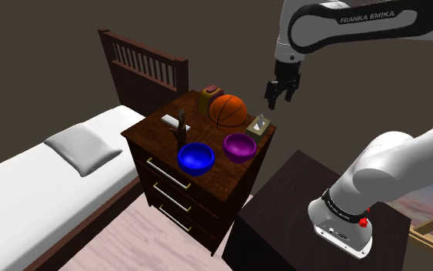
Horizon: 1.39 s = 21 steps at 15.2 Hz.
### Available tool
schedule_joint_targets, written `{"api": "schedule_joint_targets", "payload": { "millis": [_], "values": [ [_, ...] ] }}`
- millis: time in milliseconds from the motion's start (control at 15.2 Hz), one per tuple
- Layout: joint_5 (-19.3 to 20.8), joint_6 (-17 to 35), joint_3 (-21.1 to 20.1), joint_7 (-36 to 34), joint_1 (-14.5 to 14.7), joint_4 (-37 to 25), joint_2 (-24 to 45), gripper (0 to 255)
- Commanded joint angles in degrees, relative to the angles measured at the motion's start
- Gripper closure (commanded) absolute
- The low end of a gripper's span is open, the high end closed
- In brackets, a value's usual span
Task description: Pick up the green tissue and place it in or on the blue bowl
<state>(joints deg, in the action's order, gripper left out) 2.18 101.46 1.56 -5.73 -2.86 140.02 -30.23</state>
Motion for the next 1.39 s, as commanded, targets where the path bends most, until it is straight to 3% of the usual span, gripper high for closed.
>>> {"api": "schedule_joint_targets", "payload": {
  "millis": [0,660,1320],
  "values": [
    [1.3,3.5,0.4,0.0,-0.8,0.2,3.5,0],
    [7.7,16.5,2.7,-1.2,-4.4,-5.8,23.7,0],
    [12.8,23.9,5.8,-2.9,-7.3,-18.5,44.6,0]
  ]
}}
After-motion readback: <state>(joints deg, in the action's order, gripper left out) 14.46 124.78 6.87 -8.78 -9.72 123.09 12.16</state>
